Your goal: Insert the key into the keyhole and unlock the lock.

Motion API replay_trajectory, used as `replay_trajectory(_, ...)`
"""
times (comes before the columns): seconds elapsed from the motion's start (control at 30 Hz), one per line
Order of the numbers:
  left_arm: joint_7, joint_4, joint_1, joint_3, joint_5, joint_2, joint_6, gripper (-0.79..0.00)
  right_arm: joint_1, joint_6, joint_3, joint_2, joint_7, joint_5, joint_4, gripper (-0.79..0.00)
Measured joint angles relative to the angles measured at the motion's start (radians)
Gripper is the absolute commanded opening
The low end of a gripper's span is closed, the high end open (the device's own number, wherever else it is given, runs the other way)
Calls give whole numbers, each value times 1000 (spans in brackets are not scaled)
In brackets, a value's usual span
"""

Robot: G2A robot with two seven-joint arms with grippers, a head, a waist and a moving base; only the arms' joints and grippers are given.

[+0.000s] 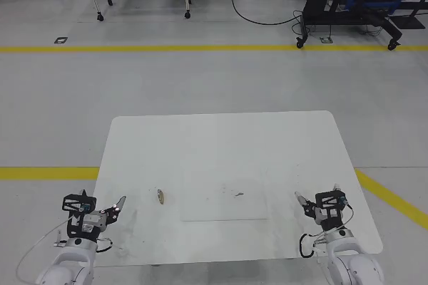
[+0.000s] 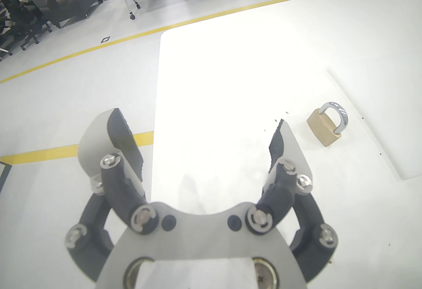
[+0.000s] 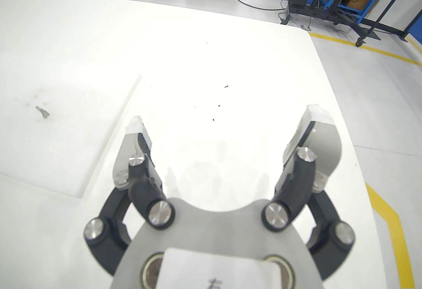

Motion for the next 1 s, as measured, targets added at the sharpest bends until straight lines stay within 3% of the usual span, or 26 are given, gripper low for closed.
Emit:
replay_trajectory(0.27, 0, 0, 0, 0, 0, 0, 0, 0, 7, -23, -17, 0, -1, -1, -1, 0)
replay_trajectory(0.6, 0, 0, 0, 0, 0, 0, 0, 0, 168, -404, -203, 0, 146, -22, 75, 0)
replay_trajectory(0.63, 0, 0, 0, 0, 0, 0, 0, 0, 183, -432, -213, 0, 155, -20, 84, -18)
replay_trajectory(0.7, 0, 0, 0, 0, 0, 0, 0, 0, 214, -485, -231, 0, 165, -14, 104, -277)
replay_trajectory(0.77, 0, 0, 0, 0, 0, 0, 0, 0, 240, -520, -250, 0, 175, -19, 122, -326)
replay_trajectory(0.8, 0, 0, 0, 0, 0, 0, 0, 0, 260, -538, -266, -2, 185, -20, 141, -394)
replay_trajectory(1.0, 0, 0, 0, 0, 0, 0, 0, 0, 376, -566, -349, -15, 244, -3, 242, -406)
